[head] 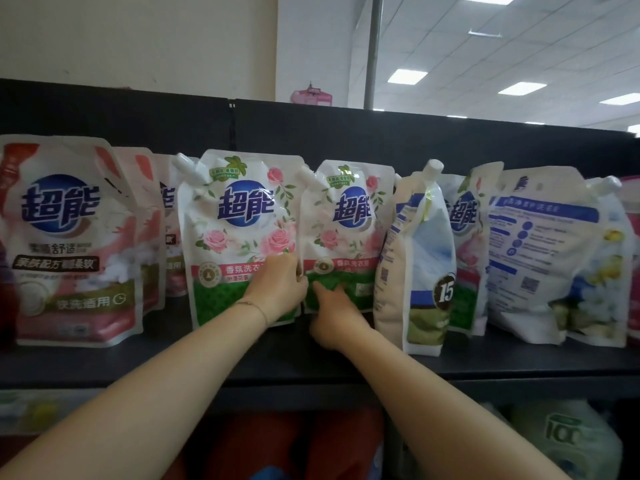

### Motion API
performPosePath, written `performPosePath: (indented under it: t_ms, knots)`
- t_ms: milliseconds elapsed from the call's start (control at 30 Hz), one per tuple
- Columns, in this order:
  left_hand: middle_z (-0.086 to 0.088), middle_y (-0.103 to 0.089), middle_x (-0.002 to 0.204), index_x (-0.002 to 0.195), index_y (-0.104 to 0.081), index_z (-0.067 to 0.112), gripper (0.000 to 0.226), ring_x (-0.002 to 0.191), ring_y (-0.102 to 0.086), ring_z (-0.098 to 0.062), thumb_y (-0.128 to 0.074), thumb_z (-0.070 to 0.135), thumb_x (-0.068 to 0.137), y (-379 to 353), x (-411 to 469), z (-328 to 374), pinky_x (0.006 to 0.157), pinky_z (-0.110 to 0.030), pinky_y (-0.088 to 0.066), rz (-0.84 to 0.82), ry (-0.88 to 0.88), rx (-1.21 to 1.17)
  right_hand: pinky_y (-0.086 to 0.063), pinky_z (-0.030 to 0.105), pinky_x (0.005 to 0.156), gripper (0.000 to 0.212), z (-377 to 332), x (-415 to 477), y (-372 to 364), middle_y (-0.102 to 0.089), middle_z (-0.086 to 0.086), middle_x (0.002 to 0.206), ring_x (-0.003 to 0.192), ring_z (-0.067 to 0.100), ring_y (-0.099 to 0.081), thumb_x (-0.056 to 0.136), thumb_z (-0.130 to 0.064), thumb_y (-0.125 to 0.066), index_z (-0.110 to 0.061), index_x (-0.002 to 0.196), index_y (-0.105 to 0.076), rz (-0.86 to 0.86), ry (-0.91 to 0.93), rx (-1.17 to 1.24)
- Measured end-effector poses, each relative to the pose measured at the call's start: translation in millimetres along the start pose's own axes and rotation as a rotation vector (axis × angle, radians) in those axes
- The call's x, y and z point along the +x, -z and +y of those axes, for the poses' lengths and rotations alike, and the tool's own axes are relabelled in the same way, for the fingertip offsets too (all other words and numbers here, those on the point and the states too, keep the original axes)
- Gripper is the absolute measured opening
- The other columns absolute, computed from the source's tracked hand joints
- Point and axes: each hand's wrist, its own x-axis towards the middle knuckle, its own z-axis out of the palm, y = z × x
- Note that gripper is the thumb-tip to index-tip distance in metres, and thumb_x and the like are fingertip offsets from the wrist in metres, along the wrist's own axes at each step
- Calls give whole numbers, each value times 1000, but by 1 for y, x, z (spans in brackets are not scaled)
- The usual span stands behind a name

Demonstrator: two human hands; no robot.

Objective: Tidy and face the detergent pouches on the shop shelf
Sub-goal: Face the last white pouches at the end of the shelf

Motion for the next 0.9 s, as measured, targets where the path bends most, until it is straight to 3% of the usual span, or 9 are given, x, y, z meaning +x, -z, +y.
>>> performPosePath:
  t_ms: [67, 167, 267, 367, 467, 600, 733, 900]
  knots:
    - [-4, -64, 86, 84, -62, 14, 9, 79, -61, -20, -58, 20, 89, -3, -7, 7, 74, -36, -54, -8, -31, -9, -51, 37, 89, 36, 2, -18, 7, -55, 8, 123, 105, 26, -57, 89, -12, -55, -19, 125, -51, 112, 60, 2]
    - [-1, -65, 86, 83, -61, 19, 11, 80, -62, -20, -56, 23, 92, -9, -19, 21, 73, -33, -51, -58, -90, -91, -52, 34, 76, 14, 9, -45, 23, -63, 0, 101, 92, 21, -62, 91, -20, -55, -20, 104, -61, 310, 82, -59]
    - [-1, -67, 94, 97, -61, 20, 18, 86, -64, -20, -53, 36, 94, -19, -29, 37, 81, -39, -54, -142, -96, -218, -53, 36, 70, 14, 23, -66, 35, -63, -1, 86, 78, 20, -61, 90, -27, -49, -18, 87, -60, 472, 131, -123]
    - [-2, -63, 118, 126, -48, 22, 39, 109, -59, -23, -53, 43, 93, -30, -40, 57, 97, -40, -48, -234, -67, -371, -50, 33, 63, 23, 46, -86, 45, -61, -1, 74, 68, 22, -58, 89, -33, -49, -16, 77, -58, 579, 93, -132]
    - [-4, -44, 145, 149, -15, 22, 84, 131, -44, -23, -62, 48, 85, -47, -49, 83, 110, -40, -36, -310, -46, -520, -45, 32, 62, 29, 74, -102, 53, -58, -1, 69, 66, 22, -55, 91, -34, -48, -13, 73, -57, 676, 31, -115]
    - [-10, -29, 148, 149, 4, 23, 127, 136, -34, -28, -80, 56, 60, -76, -47, 118, 111, -41, -35, -236, 85, -695, -40, 31, 59, 31, 113, -110, 59, -53, -3, 66, 63, 20, -50, 94, -34, -45, -16, 70, -51, 743, -70, -85]
    - [-17, -27, 143, 147, 1, 21, 132, 131, -34, -36, -84, 57, 52, -100, -38, 136, 109, -51, -34, -88, 205, -582, -54, 42, 72, 31, 151, -91, 72, -64, 4, 81, 75, 24, -60, 95, -40, -42, -16, 84, -59, 719, -163, 20]
    - [-13, -32, 141, 142, -3, 27, 133, 132, -34, -34, -82, 59, 41, -113, -26, 138, 109, -53, -34, -21, 205, -608, -56, 41, 70, 40, 182, -61, 84, -65, 4, 83, 75, 22, -63, 95, -52, -43, -17, 91, -61, 589, -252, 46]
